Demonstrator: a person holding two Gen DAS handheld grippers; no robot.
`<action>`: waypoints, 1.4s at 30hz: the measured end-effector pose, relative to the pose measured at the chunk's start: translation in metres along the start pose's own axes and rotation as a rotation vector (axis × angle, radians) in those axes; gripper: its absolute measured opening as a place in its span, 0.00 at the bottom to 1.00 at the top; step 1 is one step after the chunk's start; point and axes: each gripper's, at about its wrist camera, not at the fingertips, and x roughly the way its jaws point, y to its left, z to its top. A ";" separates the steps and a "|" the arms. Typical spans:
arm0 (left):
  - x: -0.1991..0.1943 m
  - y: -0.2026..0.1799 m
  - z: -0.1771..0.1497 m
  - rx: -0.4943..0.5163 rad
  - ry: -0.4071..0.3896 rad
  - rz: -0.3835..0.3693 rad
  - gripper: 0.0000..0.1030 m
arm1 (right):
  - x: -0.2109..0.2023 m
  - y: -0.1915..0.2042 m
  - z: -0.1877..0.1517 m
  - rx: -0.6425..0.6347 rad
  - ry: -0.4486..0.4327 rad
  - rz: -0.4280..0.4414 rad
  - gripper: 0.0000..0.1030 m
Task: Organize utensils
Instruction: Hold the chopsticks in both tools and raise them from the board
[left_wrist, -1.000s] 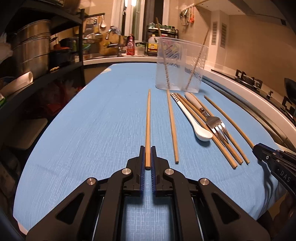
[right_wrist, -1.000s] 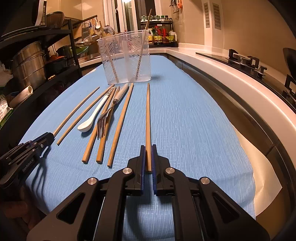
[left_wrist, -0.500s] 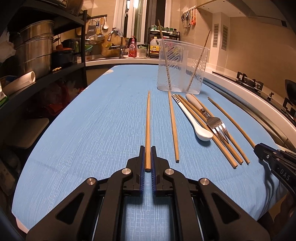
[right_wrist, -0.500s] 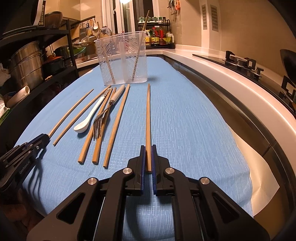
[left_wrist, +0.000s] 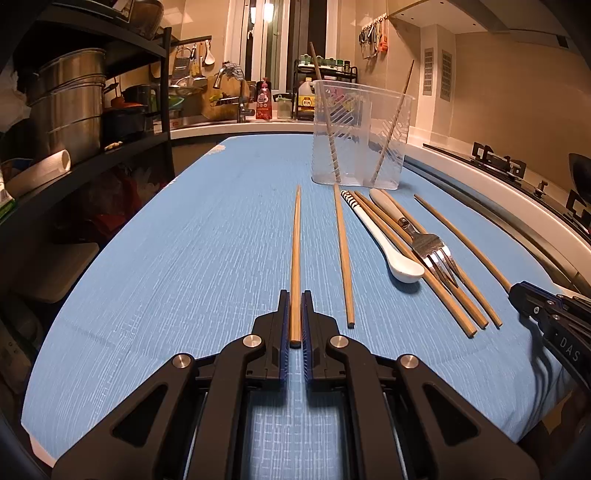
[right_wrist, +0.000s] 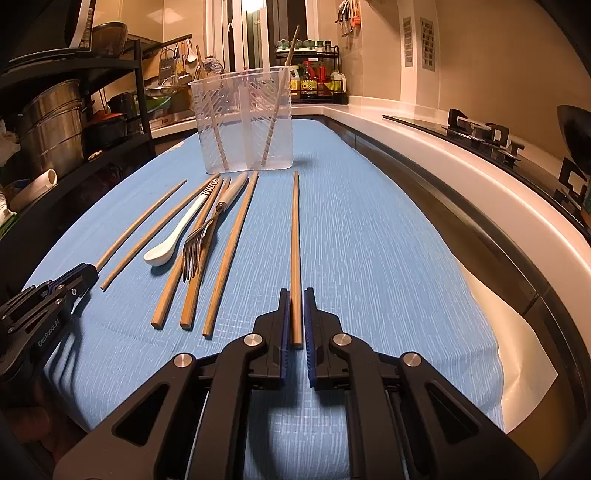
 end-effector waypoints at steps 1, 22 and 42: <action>0.000 0.000 0.000 0.000 -0.001 -0.001 0.06 | 0.000 0.000 0.000 0.000 -0.002 0.000 0.08; 0.000 -0.001 0.000 0.005 -0.005 0.005 0.06 | 0.001 0.001 0.001 -0.013 0.002 0.006 0.07; -0.016 0.018 0.012 -0.045 -0.017 0.014 0.06 | -0.035 -0.004 0.014 -0.004 0.015 -0.017 0.06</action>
